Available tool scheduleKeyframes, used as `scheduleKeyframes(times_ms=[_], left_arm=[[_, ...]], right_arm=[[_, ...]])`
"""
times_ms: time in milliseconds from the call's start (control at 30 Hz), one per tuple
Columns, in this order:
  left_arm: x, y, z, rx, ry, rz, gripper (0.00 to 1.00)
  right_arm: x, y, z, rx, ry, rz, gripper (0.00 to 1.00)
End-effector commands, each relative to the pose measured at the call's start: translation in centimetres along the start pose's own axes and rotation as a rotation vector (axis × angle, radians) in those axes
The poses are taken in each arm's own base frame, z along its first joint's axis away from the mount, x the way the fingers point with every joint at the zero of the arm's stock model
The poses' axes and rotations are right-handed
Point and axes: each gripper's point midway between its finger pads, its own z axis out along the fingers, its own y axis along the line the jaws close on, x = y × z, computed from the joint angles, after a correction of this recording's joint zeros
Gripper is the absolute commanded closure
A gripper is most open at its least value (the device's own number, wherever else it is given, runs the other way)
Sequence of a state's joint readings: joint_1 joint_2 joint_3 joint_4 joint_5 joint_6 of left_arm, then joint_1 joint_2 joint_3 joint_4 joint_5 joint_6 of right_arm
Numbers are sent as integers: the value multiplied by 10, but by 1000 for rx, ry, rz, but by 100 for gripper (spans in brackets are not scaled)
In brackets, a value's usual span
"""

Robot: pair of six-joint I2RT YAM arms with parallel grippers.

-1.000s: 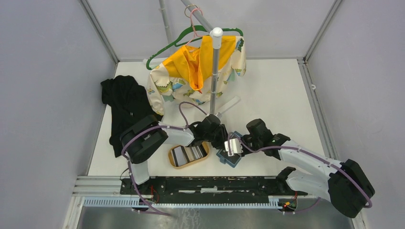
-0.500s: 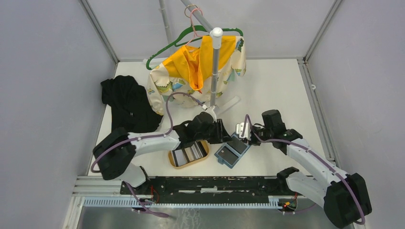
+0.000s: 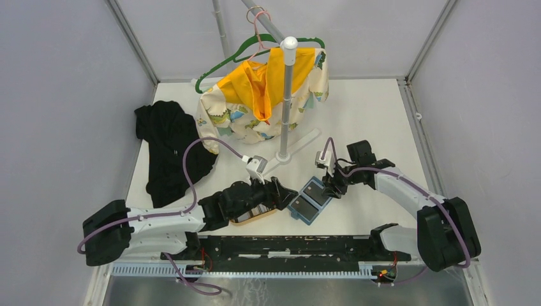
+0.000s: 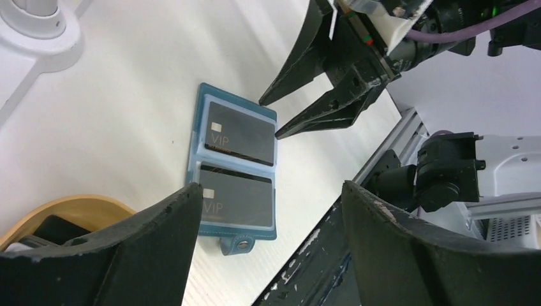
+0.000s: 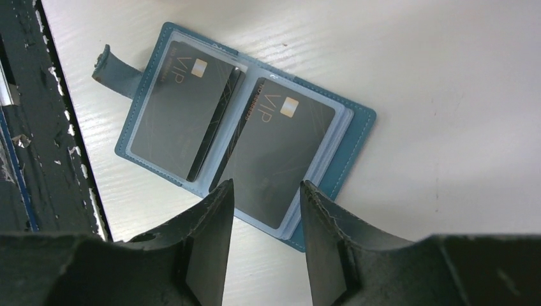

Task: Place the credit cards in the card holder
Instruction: Turn over the card holder at the center of the board.

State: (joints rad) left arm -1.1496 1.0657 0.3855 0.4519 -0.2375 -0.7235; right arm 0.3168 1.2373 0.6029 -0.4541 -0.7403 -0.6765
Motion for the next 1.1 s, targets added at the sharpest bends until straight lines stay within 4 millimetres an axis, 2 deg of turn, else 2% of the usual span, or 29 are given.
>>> scheduleKeyframes(times_ms=[0, 133, 267, 500, 800, 1067], left_arm=[[-21, -17, 7, 72, -100, 13, 18], [-3, -23, 13, 111, -46, -6, 35], [19, -29, 29, 83, 22, 19, 54], [56, 2, 62, -146, 147, 81, 73], [83, 23, 89, -278, 247, 144, 83], [99, 38, 98, -343, 299, 169, 86]], right_arm=[[-7, -11, -3, 36, -5, 122, 51], [-1, -15, -1, 37, 9, 223, 52], [3, -13, 1, 3, 18, 342, 55], [8, -11, 1, -25, 13, 412, 58], [13, -10, 4, -42, 29, 441, 63], [21, -16, 5, -8, 62, 456, 60]])
